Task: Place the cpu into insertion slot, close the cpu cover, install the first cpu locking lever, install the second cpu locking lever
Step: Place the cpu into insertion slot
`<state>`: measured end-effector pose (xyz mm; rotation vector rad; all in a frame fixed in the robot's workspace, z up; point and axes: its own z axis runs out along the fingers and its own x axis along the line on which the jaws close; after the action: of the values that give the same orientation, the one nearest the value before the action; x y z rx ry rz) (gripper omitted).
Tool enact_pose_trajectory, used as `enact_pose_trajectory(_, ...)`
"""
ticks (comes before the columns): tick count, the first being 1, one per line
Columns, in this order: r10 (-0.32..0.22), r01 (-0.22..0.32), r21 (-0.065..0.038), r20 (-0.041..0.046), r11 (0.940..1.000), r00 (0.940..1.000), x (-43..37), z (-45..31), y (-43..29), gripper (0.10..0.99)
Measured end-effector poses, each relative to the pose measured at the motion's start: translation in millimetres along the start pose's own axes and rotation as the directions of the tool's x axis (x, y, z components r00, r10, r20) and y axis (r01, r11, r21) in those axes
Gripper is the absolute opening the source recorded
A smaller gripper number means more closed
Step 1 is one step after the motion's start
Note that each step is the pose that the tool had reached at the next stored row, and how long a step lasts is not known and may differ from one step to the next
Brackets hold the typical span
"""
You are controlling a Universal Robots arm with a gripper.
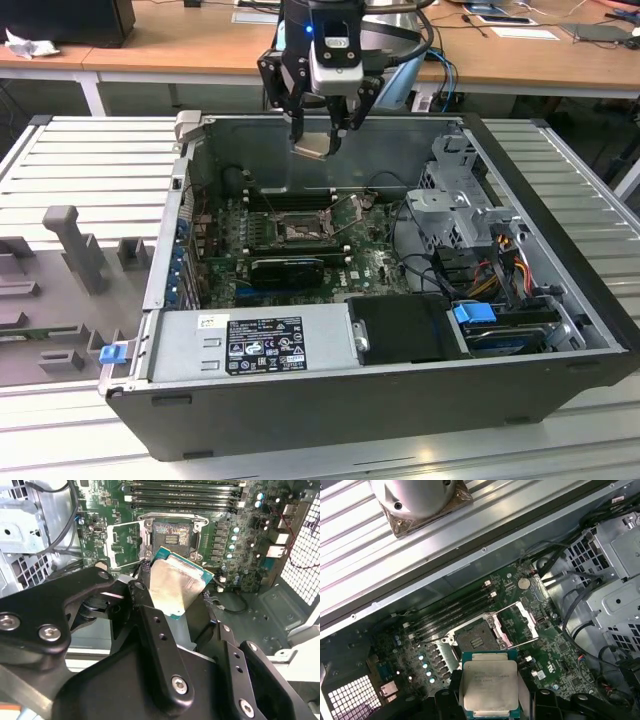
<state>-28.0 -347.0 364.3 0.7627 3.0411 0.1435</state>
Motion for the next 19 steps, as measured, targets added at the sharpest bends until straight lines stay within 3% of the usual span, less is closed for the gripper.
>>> enact_pose_trajectory(10, 0.082, -0.082, -0.002, 0.0073, 0.9966, 0.9966, 0.0, 0.9, -0.1, 0.525)
enact_pose_trajectory(19, 0.169, -0.169, -0.005, 0.0148, 0.9857, 0.9856, 0.0, 1.5, -0.2, 0.525)
